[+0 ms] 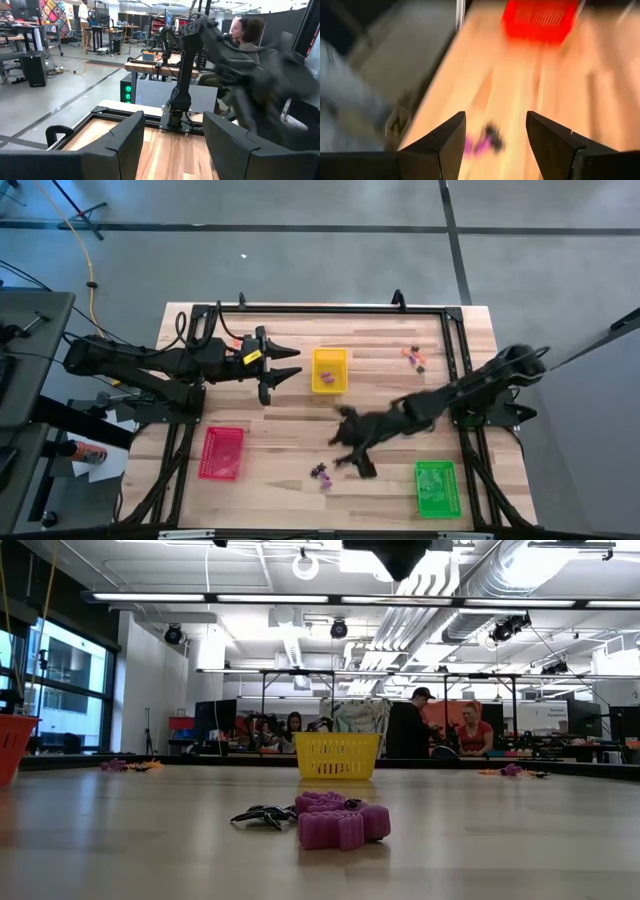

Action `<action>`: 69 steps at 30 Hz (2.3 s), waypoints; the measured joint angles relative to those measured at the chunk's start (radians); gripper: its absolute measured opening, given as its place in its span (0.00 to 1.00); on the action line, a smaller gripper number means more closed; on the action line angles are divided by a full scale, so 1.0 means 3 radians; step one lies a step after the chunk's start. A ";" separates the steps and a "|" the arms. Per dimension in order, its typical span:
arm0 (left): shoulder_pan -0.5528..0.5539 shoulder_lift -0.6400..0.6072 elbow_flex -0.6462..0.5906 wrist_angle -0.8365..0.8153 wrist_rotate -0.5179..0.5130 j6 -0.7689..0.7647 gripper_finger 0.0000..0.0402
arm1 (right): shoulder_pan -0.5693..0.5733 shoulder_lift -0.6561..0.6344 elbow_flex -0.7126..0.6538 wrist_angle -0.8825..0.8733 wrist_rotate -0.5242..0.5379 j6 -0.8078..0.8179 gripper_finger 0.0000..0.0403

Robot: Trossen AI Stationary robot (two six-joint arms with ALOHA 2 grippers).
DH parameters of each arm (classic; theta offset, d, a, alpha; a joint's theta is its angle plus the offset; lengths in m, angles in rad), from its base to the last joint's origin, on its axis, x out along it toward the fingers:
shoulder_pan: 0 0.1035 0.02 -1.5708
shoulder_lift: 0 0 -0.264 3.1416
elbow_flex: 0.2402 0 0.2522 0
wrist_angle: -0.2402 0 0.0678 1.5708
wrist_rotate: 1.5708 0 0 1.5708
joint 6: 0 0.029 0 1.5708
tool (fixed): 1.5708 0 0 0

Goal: Sort Halloween decoration
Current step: Put the skeleton toy into the yellow bin

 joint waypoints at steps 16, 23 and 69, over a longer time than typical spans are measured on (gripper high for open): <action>0.0000 0.0000 0.0001 -0.0001 0.0000 0.0004 0.47 | 0.0195 0.1558 0.1360 -0.0697 -0.0058 -0.0021 0.51; 0.0000 0.0000 0.0001 -0.0017 -0.0001 0.0005 0.47 | 0.0237 0.1621 0.1149 -0.0758 -0.0386 -0.0021 0.51; 0.0000 0.0001 0.0002 -0.0025 -0.0013 -0.0003 0.47 | 0.0337 0.1770 0.1045 -0.0688 -0.0082 -0.0076 0.05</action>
